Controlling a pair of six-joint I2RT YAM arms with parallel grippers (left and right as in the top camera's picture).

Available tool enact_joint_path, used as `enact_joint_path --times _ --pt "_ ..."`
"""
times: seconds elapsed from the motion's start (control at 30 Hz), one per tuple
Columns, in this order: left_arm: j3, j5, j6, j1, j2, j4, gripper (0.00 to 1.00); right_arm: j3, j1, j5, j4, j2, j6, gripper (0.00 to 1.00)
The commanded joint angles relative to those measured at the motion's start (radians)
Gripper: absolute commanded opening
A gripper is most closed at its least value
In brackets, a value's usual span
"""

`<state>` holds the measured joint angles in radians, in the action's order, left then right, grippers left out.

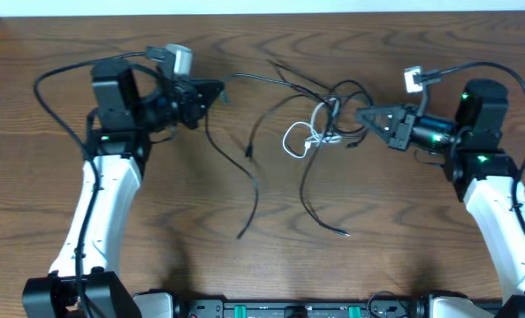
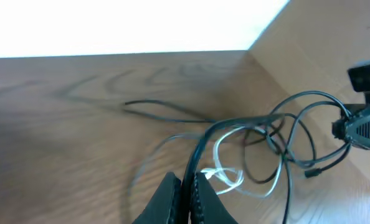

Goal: Untangle cables
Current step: 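Pull one black cable leftward with the left gripper out of the tangle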

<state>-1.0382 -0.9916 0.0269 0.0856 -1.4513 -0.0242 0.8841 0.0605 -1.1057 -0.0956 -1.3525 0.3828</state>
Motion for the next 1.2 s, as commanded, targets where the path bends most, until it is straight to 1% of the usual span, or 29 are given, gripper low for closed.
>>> enact_joint_path --times 0.0,0.1,0.17,0.23,0.37,0.53,0.57,0.63,0.7,0.77,0.83,0.93,1.0,1.17 --pt "0.0 -0.002 0.005 0.054 -0.003 -0.02 0.08 0.011 0.053 0.08 -0.08 0.013 -0.129 0.01" --pt "0.0 -0.014 0.005 0.089 -0.003 -0.042 0.08 0.011 0.084 0.175 -0.181 0.013 -0.171 0.01" --pt "0.0 -0.013 0.005 0.093 -0.003 -0.05 0.08 0.011 0.089 0.205 -0.216 0.013 -0.18 0.01" --pt "0.0 -0.013 0.005 0.093 -0.003 -0.05 0.08 0.011 0.089 0.208 -0.23 0.013 -0.204 0.01" --pt "0.0 -0.013 0.005 0.093 -0.003 -0.051 0.07 0.011 0.089 0.228 -0.246 0.013 -0.205 0.01" --pt "0.0 -0.013 0.004 0.093 -0.003 -0.057 0.07 0.011 0.089 0.196 -0.239 0.013 -0.208 0.01" --pt "0.0 -0.009 0.004 0.093 -0.003 -0.053 0.07 0.011 0.089 0.207 -0.243 0.013 -0.219 0.01" --pt "0.0 0.01 0.004 0.105 -0.003 -0.048 0.07 0.011 0.089 0.297 -0.279 0.013 -0.269 0.01" --pt "0.0 0.045 0.004 0.14 -0.003 -0.05 0.08 0.011 0.089 0.51 -0.364 0.013 -0.289 0.01" --pt "0.0 0.072 0.004 0.185 -0.003 -0.054 0.08 0.011 0.09 0.679 -0.43 0.013 -0.291 0.01" --pt "0.0 0.089 0.004 0.222 -0.003 -0.059 0.08 0.011 0.09 0.744 -0.457 0.013 -0.296 0.01" --pt "0.0 0.158 0.004 0.307 -0.003 -0.098 0.07 0.011 0.09 0.767 -0.465 0.013 -0.303 0.01" --pt "0.0 0.22 0.004 0.392 -0.003 -0.145 0.08 0.011 0.089 0.767 -0.461 0.013 -0.303 0.01" --pt "0.0 0.283 0.005 0.539 -0.003 -0.202 0.08 0.011 0.09 0.767 -0.457 0.013 -0.303 0.01"
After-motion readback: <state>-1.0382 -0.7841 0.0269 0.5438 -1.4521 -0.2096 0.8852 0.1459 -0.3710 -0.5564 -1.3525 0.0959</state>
